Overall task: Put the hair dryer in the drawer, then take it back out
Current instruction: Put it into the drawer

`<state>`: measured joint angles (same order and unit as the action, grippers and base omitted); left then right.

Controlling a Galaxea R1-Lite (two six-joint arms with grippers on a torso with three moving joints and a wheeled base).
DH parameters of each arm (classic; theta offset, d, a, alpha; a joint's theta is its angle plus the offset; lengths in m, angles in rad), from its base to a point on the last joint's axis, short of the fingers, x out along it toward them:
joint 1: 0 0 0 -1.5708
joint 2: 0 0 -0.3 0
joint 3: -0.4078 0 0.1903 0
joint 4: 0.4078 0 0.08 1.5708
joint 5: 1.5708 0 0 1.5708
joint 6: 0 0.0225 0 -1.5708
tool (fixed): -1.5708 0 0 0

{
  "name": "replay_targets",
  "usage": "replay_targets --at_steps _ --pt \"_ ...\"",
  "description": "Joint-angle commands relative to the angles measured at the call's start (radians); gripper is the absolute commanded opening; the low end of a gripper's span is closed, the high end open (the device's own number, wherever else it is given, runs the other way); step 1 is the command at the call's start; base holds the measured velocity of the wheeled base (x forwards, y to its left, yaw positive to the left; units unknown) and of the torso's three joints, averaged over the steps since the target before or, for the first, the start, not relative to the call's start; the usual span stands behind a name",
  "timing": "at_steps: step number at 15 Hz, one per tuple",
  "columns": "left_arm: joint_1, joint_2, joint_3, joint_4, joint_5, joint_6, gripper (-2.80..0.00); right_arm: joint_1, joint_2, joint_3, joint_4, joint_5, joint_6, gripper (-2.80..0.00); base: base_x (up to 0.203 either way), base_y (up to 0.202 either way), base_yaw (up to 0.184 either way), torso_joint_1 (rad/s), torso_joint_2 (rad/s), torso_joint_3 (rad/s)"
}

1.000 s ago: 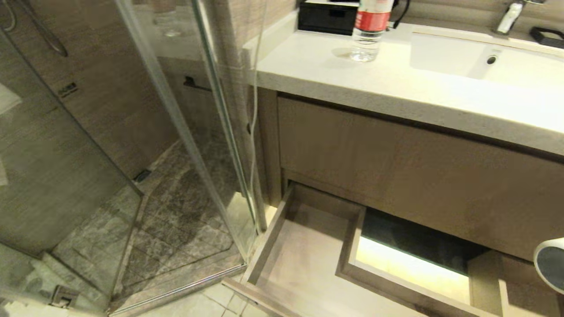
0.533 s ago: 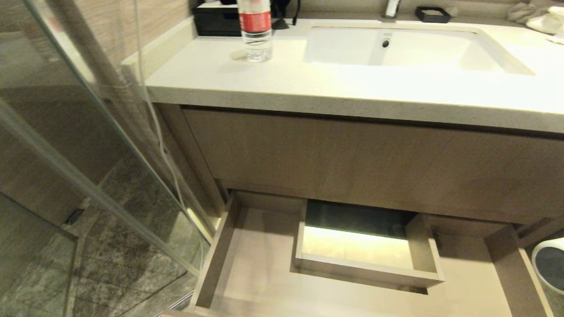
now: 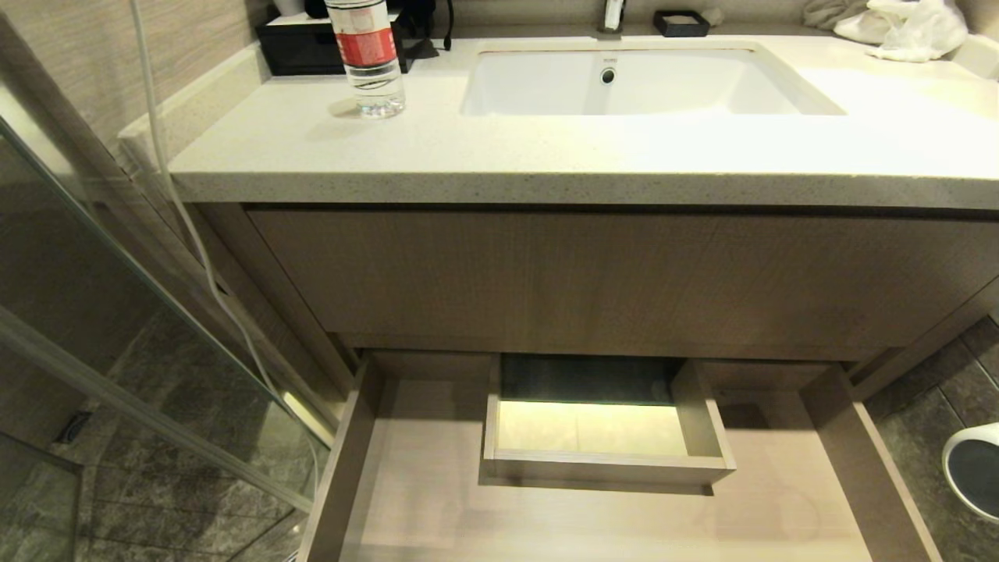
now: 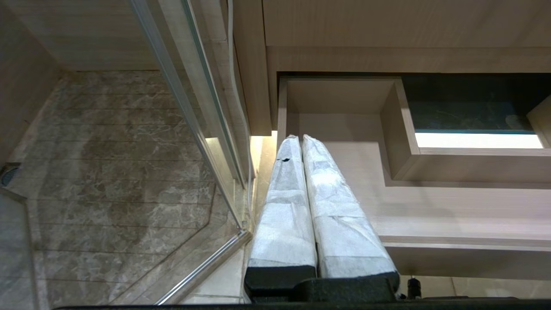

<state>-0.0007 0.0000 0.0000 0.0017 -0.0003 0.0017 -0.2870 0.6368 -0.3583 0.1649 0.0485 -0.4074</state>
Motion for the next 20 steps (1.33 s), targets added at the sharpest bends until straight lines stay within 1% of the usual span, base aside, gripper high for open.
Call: replay_targets --at_steps 1,20 --pt "0.001 0.000 0.000 0.000 0.000 0.000 -2.80 0.000 0.003 0.001 0.004 -0.001 -0.001 -2.80 0.000 0.000 0.000 0.000 0.00 0.000" --pt "0.001 0.000 0.000 0.000 0.000 0.000 -2.80 -0.001 0.014 0.028 0.013 -0.004 -0.001 -2.80 0.000 0.000 0.000 0.000 0.00 0.000"
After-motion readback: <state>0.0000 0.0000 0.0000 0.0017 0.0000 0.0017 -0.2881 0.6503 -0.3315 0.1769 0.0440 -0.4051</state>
